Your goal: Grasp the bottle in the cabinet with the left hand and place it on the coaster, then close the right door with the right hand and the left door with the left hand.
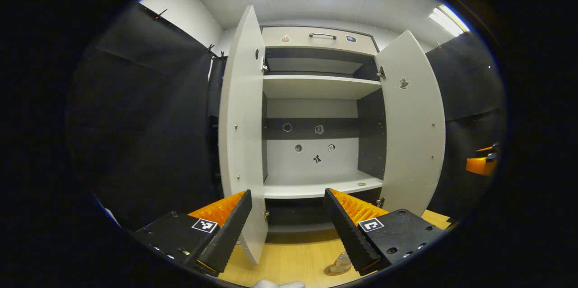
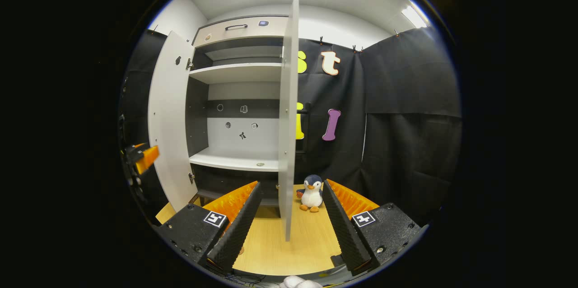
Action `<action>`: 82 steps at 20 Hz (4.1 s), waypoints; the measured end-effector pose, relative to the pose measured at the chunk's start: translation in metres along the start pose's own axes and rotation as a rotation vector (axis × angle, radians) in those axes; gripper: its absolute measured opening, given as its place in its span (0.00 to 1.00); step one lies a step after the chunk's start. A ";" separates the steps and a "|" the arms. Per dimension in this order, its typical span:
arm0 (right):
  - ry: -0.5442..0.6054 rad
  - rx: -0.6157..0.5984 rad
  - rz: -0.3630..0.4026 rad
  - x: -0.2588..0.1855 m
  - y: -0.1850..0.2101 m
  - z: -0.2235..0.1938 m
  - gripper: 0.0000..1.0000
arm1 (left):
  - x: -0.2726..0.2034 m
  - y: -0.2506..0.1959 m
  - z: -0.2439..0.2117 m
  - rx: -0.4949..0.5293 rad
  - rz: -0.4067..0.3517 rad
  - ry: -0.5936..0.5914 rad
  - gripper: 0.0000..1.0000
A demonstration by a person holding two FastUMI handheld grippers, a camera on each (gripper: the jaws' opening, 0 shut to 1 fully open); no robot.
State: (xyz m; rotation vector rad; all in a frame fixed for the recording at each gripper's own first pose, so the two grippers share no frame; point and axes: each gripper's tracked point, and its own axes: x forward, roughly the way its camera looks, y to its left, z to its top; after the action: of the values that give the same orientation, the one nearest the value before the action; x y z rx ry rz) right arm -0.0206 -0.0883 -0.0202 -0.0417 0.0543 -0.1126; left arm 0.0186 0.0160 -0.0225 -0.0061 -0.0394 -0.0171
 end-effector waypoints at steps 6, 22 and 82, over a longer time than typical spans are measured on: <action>-0.005 0.062 0.053 0.029 -0.006 0.004 0.83 | -0.038 0.014 0.000 0.018 0.107 0.054 0.96; -0.084 0.050 0.119 0.152 -0.088 0.077 0.83 | -0.034 -0.053 0.014 0.006 0.152 0.068 0.96; 0.015 0.049 0.185 0.068 0.063 0.020 0.81 | 0.025 0.085 0.035 0.098 0.074 -0.005 0.96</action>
State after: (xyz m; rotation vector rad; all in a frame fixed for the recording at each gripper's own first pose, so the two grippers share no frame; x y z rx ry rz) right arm 0.0552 -0.0326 -0.0068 0.0131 0.0698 0.0708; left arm 0.0441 0.1007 0.0125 0.0908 -0.0448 0.0592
